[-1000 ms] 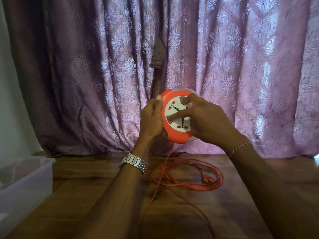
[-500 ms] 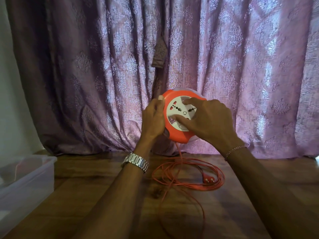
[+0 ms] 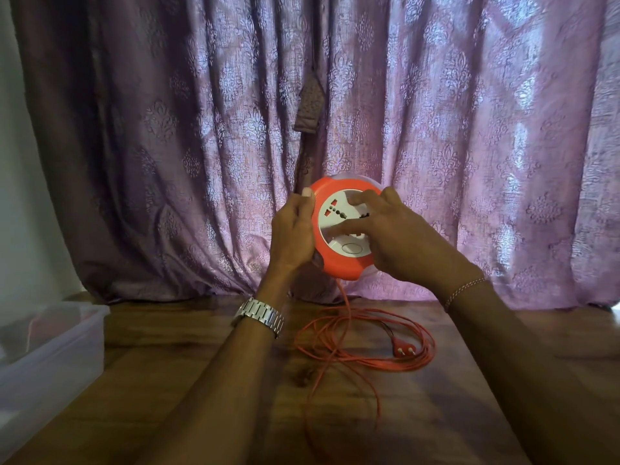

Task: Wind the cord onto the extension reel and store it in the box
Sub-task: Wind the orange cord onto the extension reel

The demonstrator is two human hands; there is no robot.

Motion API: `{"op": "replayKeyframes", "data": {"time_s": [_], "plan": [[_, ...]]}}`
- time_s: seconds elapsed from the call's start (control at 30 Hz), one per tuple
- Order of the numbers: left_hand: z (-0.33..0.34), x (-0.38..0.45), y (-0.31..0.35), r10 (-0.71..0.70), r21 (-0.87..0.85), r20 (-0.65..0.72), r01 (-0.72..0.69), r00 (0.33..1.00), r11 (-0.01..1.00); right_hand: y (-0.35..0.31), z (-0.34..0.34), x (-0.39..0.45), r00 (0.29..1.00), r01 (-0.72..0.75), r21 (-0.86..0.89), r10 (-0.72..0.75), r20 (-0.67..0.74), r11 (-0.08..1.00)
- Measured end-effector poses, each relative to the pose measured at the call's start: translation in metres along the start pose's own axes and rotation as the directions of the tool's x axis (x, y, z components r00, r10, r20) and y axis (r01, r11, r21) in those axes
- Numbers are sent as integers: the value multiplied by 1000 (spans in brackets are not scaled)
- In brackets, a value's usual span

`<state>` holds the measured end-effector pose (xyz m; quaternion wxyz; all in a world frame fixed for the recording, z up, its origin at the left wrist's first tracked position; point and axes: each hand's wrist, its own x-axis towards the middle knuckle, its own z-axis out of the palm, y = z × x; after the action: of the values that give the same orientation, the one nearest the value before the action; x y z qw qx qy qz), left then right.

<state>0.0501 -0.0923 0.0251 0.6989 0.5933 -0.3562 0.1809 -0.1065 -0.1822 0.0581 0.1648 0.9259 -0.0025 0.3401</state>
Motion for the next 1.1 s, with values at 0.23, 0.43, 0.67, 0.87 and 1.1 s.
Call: {"op": "replayKeyframes", "data": {"time_s": [0.23,0.43,0.67,0.87,1.1], "plan": [[2,-2,4,15,5,16,-15,1000,1000,-2,3,-1,986,-121,38,125,-107,992],[4,-3,5,33,51,20,-34,999,998,-3,14,0,900,-331,67,336,-277,941],[1,0,3,28,62,12,-29,1000,998,7,18,4,896,-195,-15,172,-410,981],[-1,1,4,34,60,1,-34,999,998,21,5,0,988,105,47,-99,-115,993],[2,0,2,29,58,17,-30,999,998,5,1,-1,998,57,-70,-58,-2,996]]}}
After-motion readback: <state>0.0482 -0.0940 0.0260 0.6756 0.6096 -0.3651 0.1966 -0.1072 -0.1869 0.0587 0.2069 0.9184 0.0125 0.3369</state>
